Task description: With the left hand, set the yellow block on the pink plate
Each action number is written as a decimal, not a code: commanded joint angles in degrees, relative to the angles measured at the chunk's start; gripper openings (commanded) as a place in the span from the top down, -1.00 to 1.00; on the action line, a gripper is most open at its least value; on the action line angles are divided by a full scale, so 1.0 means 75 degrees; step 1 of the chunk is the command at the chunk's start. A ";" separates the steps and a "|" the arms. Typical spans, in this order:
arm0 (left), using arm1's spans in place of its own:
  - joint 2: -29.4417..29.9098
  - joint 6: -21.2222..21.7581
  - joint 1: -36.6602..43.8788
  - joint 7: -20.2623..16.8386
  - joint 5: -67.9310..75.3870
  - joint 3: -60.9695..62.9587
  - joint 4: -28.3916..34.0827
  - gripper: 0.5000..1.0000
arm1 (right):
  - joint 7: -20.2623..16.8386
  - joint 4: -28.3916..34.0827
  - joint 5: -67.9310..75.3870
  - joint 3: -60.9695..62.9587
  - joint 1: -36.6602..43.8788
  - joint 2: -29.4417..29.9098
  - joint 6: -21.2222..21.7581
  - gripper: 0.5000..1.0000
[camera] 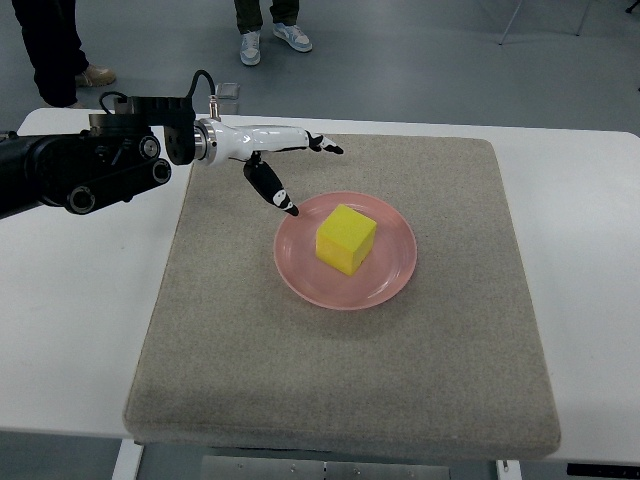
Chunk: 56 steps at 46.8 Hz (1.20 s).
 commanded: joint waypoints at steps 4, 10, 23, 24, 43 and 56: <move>-0.0083 0.0013 0.0049 0.0012 -0.0130 -0.0235 0.0919 -0.95 | -0.0006 0.0000 0.0000 0.0003 0.0000 0.0000 0.0000 -0.69; -0.0200 0.0013 0.0084 0.0012 -0.0423 -0.0423 0.1599 -0.93 | -0.0006 0.0000 0.0000 0.0003 0.0000 0.0000 0.0000 -0.69; -0.0540 0.0341 0.0119 0.0000 -0.1453 -0.0446 0.2619 -0.93 | 0.0006 0.0000 0.0000 -0.0009 0.0000 0.0000 0.0000 -0.69; -0.0564 0.0376 0.0131 0.0000 -0.1605 -0.0446 0.2701 -0.93 | -0.0006 0.0000 0.0000 -0.0009 0.0000 0.0000 0.0000 -0.69; -0.1700 0.0716 0.0553 0.0409 -0.5073 -0.0446 0.4869 -0.82 | -0.0006 0.0000 0.0000 0.0003 0.0000 0.0000 0.0000 -0.69; -0.1841 0.1700 0.0553 0.1266 -0.7535 -0.0470 0.5011 -0.77 | 0.0006 0.0000 0.0000 0.0003 0.0000 0.0000 0.0000 -0.69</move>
